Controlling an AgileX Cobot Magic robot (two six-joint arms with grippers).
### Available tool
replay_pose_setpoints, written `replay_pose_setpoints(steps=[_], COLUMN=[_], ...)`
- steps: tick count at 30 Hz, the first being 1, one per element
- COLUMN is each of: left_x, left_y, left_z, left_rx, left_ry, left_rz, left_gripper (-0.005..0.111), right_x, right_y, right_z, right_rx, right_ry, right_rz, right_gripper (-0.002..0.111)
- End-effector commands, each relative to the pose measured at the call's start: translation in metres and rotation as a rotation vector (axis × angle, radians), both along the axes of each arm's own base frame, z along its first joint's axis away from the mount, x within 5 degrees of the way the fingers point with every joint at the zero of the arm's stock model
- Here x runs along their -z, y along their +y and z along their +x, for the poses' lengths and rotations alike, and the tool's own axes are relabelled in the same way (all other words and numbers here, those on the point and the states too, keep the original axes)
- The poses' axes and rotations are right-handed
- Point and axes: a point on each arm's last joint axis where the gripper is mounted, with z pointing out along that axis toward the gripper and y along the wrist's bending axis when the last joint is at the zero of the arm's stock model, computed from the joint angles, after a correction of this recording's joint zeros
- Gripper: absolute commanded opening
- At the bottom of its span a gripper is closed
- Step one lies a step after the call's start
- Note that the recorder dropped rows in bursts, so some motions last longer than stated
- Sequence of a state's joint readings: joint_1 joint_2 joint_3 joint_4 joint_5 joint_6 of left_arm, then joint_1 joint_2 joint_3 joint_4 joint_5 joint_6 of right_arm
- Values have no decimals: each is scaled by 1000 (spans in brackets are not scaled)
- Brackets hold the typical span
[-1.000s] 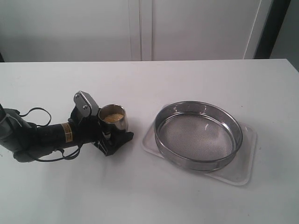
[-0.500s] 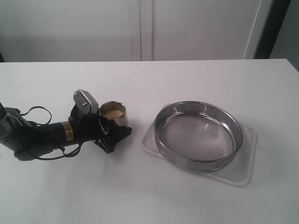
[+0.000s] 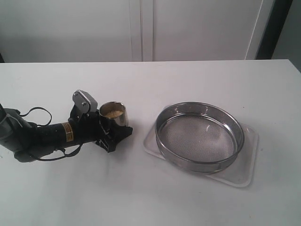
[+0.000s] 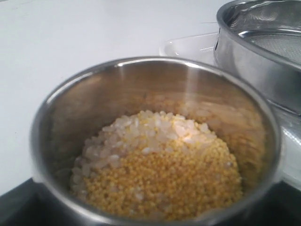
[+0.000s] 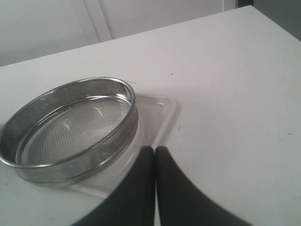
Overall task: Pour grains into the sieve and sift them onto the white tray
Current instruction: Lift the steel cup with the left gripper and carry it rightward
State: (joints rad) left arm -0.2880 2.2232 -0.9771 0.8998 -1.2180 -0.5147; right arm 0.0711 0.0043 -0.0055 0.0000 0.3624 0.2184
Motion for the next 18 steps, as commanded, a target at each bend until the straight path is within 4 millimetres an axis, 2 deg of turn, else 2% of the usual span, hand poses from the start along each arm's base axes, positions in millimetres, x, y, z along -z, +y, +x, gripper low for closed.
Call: replay_pose_setpoints(steps=[1, 8, 18], left_x=[-2, -25, -76], left_y=[-2, -4, -6], left_z=[0, -2, -7], left_rx=[1, 42, 88], left_ry=[21, -30, -96], left_rz=[-21, -29, -77], left_gripper=[0, 0, 0], right_x=[1, 1, 1], right_y=[0, 0, 0], right_z=[0, 0, 0], right_rx=[3, 3, 3], right_ry=[-11, -11, -11], right_rz=[3, 3, 3], right_gripper=[0, 0, 0])
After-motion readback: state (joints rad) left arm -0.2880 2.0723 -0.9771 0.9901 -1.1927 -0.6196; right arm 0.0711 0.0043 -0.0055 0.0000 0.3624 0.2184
